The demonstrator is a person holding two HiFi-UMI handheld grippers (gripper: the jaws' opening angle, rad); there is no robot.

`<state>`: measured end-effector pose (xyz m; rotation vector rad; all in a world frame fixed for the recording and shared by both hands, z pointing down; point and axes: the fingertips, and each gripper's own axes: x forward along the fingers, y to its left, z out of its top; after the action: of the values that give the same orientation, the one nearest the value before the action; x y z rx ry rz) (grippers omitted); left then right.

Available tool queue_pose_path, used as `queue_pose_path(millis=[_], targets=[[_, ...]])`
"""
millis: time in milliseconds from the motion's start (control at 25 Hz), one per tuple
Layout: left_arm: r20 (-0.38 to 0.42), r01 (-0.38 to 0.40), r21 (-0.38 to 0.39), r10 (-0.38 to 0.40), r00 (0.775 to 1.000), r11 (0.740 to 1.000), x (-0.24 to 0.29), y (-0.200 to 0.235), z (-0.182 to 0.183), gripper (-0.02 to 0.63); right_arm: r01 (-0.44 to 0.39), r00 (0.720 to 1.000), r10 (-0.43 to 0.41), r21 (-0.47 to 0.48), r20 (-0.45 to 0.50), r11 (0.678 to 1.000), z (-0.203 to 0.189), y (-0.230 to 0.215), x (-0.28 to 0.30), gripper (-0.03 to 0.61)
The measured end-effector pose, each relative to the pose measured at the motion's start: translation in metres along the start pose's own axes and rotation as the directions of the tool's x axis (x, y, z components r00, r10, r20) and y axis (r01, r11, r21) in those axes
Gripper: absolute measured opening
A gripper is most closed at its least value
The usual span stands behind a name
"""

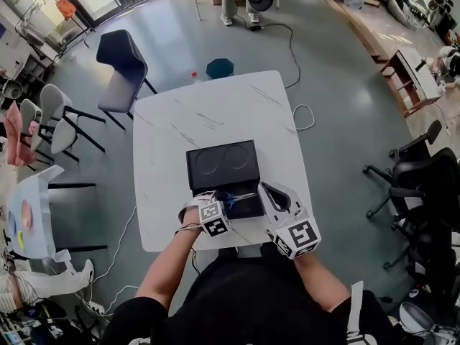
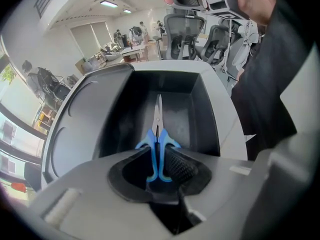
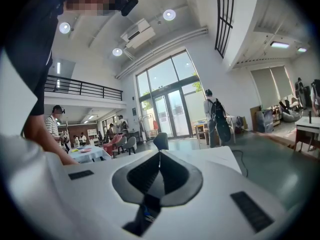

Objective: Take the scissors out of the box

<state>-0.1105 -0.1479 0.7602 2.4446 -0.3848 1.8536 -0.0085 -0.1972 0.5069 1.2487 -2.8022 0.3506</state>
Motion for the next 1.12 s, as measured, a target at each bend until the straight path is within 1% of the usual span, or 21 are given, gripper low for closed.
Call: queue_pose_path(millis=[160,320,480,600,720,800,880,1000,1120], targets=[[0.055,-0.008,-0.003,0.008,0.998,1.0,-0.01,-0.002,0.011,0.094,0.0,1.0,0.0,0.0,0.001,1.0,-0.001,0.001,-0.001,0.008],[0.075,-0.022,-0.009,0.023,0.997,1.0,-0.02,-0.004,0.016,0.094,-0.007,1.0,0.007,-0.007,0.002,1.0,0.0,0.004,-0.002,0.008],[0.113,-0.05,-0.037,0.054,0.992,0.998,-0.036,-0.002,0.018,0.094,-0.023,1.0,0.024,-0.015,0.006,1.0,0.003,0.01,0.001,0.008],[0.162,-0.085,-0.062,0.094,0.982,0.994,-0.053,-0.001,0.022,0.094,-0.034,0.999,0.034,-0.019,0.009,0.999,0.004,0.012,0.003,0.008],[0.222,-0.123,-0.111,0.145,0.964,0.986,-0.072,0.002,0.025,0.094,-0.033,0.999,0.033,-0.022,0.011,0.999,0.005,0.012,0.005,0.008],[0.27,-0.149,-0.174,0.192,0.943,0.973,-0.086,0.008,0.026,0.094,-0.019,1.0,0.02,-0.031,0.022,0.999,0.009,0.009,0.007,0.008],[0.319,-0.181,-0.255,0.259,0.911,0.95,-0.1,0.017,0.027,0.094,0.018,0.999,-0.016,-0.051,0.05,0.999,0.017,0.004,0.006,0.008],[0.373,-0.234,-0.37,0.375,0.849,0.899,-0.121,0.033,0.027,0.094,0.083,0.992,-0.074,-0.082,0.106,0.993,0.034,-0.004,0.001,0.008],[0.406,-0.256,-0.486,0.475,0.78,0.836,-0.143,0.049,0.026,0.094,0.105,0.987,-0.094,-0.086,0.13,0.991,0.04,-0.008,0.002,0.008]])
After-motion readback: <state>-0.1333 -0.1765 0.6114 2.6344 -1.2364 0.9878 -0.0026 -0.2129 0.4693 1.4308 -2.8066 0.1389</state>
